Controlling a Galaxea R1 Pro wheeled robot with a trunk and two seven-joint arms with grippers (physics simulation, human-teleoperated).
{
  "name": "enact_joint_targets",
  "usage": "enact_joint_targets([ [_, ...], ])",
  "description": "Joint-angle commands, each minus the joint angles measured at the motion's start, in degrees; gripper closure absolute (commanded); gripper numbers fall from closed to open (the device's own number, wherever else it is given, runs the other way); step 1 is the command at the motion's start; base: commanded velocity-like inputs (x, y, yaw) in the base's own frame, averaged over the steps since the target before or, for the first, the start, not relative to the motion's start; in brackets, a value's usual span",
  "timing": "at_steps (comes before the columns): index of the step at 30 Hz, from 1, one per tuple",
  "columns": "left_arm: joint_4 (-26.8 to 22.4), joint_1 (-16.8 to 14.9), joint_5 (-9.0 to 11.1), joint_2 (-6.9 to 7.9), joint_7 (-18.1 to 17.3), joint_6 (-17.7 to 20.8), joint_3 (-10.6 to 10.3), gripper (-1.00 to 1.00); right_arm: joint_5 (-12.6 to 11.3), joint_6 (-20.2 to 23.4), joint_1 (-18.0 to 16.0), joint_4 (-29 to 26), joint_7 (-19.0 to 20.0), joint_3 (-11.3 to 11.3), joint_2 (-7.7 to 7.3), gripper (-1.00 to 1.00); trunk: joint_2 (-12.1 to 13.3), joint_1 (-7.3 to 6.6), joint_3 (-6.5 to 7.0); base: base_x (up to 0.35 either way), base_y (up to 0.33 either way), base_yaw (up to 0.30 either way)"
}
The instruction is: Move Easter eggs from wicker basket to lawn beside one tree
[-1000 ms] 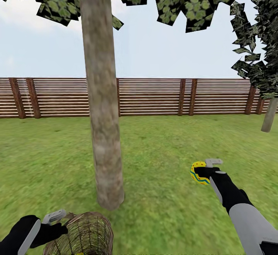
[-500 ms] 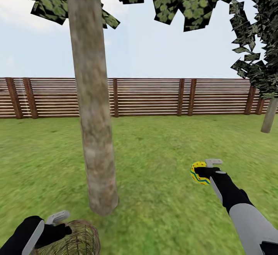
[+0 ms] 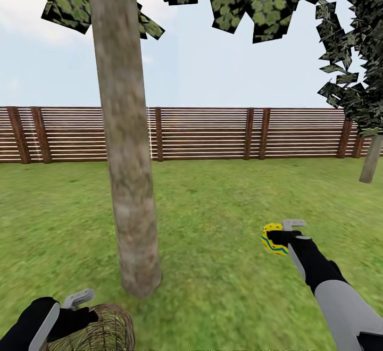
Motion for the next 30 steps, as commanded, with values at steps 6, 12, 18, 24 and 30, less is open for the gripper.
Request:
enact_joint_targets([
  [6, -0.1, 0.0, -0.4, -0.14, -0.5, 0.2, 2.8, -1.00, 0.6, 0.3, 0.0, -0.1, 0.2, -0.1, 0.19, 1.00, -2.5, 1.32, -1.15, 0.000, 0.000, 0.000],
  [12, 0.1, 0.0, -0.5, -0.36, -0.3, 0.1, 2.8, -1.00, 0.7, -0.2, 0.0, -0.1, 0.3, -0.1, 0.19, 1.00, -4.9, 2.64, -2.23, 0.000, 0.000, 0.000],
  [18, 0.2, 0.0, -0.5, -0.59, -0.2, 0.1, 2.7, -1.00, 1.0, -5.4, 0.0, -2.6, 0.0, 0.2, 0.24, 1.00, -7.3, 3.95, -3.30, 0.000, 0.000, 0.000],
  [24, 0.2, 0.0, -0.6, -1.60, -0.1, 0.1, 2.7, -1.00, 1.5, -7.4, 0.0, -2.8, 0.2, 0.0, -0.23, 1.00, -9.7, 5.27, -4.38, 0.000, 0.000, 0.000],
  [30, 0.2, 0.0, -0.5, -1.63, -0.1, 0.1, 2.7, -1.00, 1.6, -7.3, 0.0, -2.8, 0.2, 0.1, -0.16, 1.00, -12.1, 6.59, -5.46, 0.000, 0.000, 0.000],
])
